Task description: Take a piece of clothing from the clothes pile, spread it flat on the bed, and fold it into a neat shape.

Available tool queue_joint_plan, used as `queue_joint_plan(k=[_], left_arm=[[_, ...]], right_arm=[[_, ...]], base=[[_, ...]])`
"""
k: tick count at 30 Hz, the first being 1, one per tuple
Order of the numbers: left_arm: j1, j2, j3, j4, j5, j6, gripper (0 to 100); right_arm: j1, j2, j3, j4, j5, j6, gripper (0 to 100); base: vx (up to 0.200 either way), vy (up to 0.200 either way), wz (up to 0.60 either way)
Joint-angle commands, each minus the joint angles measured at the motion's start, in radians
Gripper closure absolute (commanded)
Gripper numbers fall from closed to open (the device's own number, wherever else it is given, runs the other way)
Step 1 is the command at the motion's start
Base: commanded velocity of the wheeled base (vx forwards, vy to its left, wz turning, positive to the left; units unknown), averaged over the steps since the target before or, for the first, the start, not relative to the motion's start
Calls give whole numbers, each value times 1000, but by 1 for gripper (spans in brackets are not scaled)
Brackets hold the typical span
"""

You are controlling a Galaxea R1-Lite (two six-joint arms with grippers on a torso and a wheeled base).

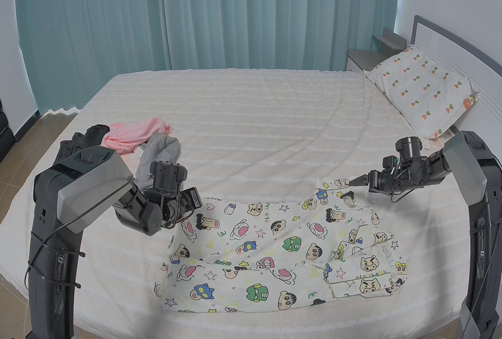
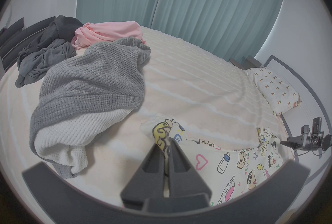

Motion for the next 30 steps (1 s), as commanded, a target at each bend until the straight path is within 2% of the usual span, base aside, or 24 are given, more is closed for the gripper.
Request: queue_joint_plan(k=[1,10,13,14,15,17,21,26,30], left_arm=[[0,-4,11,0,10,0,100],[-8,-5,21,2,10,0,100],[-13,-2,21,2,10,0,100],[-13,-2,21,2,10,0,100],[-13,-1,21,2,10,0,100],[-13,-1,21,2,10,0,100],[-13,-2,23,2,10,0,100],[-13,-19,27,0,11,0,100],[-11,-21,34,-4,25,3,100]], right_arm=[[7,128,-142,71,-16,1,0],[49,192,-270,155,-7,3,0],[66,198,-276,154,8,35,0],[66,198,-276,154,10,36,100],[72,200,-288,157,42,66,100],[73,210,-299,155,60,87,100],[67,220,-309,155,63,104,100],[58,210,-317,138,71,202,100],[44,198,-317,132,73,242,100]], base=[[0,0,0],[0,0,0],[0,0,0],[0,0,0],[0,0,0],[0,0,0],[0,0,0],[0,0,0],[0,0,0]])
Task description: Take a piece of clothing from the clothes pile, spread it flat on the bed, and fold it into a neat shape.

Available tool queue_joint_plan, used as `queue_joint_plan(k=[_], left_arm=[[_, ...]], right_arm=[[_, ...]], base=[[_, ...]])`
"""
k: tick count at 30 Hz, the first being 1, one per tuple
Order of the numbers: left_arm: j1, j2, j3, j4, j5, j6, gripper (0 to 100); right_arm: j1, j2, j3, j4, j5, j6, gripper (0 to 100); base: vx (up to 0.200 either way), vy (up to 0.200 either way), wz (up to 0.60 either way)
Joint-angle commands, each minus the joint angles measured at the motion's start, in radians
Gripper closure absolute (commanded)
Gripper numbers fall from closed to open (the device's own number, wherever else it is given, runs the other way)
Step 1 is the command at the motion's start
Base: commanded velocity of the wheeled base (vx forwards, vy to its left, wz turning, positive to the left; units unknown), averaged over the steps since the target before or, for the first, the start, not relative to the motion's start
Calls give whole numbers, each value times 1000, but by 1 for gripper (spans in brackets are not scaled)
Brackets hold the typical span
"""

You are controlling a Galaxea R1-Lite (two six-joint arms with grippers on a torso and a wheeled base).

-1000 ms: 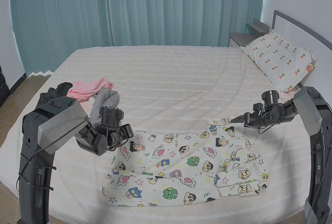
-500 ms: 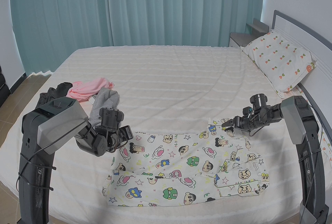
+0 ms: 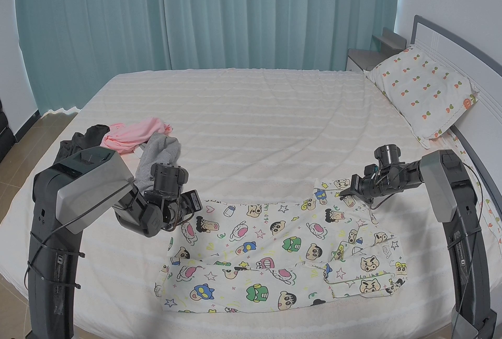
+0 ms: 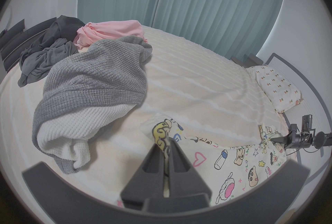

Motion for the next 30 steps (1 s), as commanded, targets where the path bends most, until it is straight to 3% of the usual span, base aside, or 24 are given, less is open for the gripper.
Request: queue_joint_plan(k=[1,8,22,30], left_arm=[[2,-12,4,-4,17,1,100],[4,-22,-2,-11,59,6,100],[11,-21,-25,-49,77,25,100],[14,-33,42,-44,75,98,100]], right_arm=[[-18,-21,-3,-12,2,22,100],[-35,-47,-3,-79,-1,91,100],[-33,-108,74,-90,3,78,100],[-61,-188,200,-90,95,-10,100]], base=[[0,0,0],[0,0,0],[0,0,0],[0,0,0]])
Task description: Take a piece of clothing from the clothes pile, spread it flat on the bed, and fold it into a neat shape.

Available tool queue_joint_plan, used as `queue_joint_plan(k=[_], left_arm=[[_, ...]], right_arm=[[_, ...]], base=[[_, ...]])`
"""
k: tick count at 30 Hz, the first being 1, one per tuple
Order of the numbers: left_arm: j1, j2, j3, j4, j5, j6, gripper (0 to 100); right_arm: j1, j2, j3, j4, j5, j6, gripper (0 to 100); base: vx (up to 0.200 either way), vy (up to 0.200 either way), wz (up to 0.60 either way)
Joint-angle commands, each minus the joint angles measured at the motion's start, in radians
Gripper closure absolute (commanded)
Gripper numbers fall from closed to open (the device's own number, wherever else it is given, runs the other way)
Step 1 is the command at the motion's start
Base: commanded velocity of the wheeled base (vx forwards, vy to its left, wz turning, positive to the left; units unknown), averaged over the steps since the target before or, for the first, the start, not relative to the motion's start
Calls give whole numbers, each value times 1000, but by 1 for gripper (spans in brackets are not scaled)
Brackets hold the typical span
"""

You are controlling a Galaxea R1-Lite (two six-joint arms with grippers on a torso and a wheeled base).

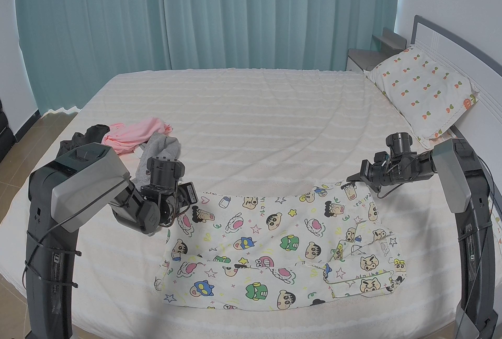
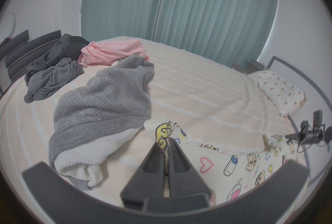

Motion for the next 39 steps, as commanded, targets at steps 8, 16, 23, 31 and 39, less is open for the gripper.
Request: queue_joint_plan(k=[8,16,23,31,39], left_arm=[[-1,-57,78,11,-4,31,100],[-7,-91,153,5,-4,45,100],[-14,-115,242,-27,-4,48,100],[-32,-127,374,-113,-6,89,100],[-52,-126,506,-193,-7,89,100]], right_arm=[[-32,-159,240,-3,99,-147,100],[-45,-236,378,-3,149,-239,100],[-58,-297,519,-3,181,-351,100],[-61,-317,643,-4,168,-465,100],[-60,-320,728,-10,145,-541,100]], base=[[0,0,0],[0,0,0],[0,0,0],[0,0,0],[0,0,0]])
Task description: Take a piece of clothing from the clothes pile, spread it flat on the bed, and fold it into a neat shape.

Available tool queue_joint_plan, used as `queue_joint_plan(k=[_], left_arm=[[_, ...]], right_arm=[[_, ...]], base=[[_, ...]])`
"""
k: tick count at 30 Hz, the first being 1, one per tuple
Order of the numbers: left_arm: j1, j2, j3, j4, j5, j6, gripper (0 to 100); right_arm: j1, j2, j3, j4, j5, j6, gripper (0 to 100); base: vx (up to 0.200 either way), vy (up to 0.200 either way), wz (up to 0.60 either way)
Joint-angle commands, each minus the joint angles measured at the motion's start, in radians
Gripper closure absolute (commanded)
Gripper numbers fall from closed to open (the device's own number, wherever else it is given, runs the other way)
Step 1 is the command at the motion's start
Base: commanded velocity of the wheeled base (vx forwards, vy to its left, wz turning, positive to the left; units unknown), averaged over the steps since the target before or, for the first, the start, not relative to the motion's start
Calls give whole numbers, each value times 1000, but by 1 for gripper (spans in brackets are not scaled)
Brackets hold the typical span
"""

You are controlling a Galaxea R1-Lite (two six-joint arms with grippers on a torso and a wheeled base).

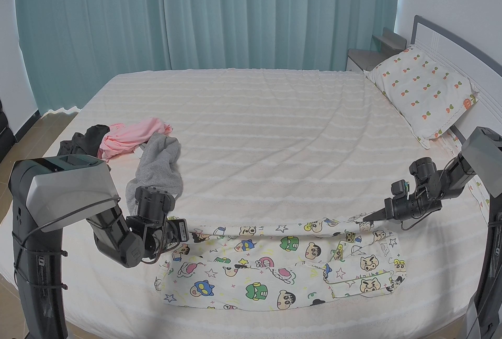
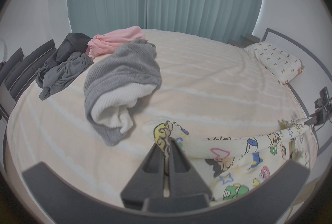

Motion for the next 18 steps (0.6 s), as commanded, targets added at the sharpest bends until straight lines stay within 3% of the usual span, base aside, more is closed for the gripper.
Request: queue_joint_plan(k=[1,10,18], left_arm=[[-11,-1,81,-28,-1,2,100],[-19,22,175,-74,-27,19,100],[-34,64,224,-138,-27,48,100]], right_arm=[[-1,-8,52,0,-17,-24,100],[-3,-9,132,0,-39,-122,100],[5,-20,150,9,-99,-139,100]], base=[[0,0,0],[0,0,0],[0,0,0]])
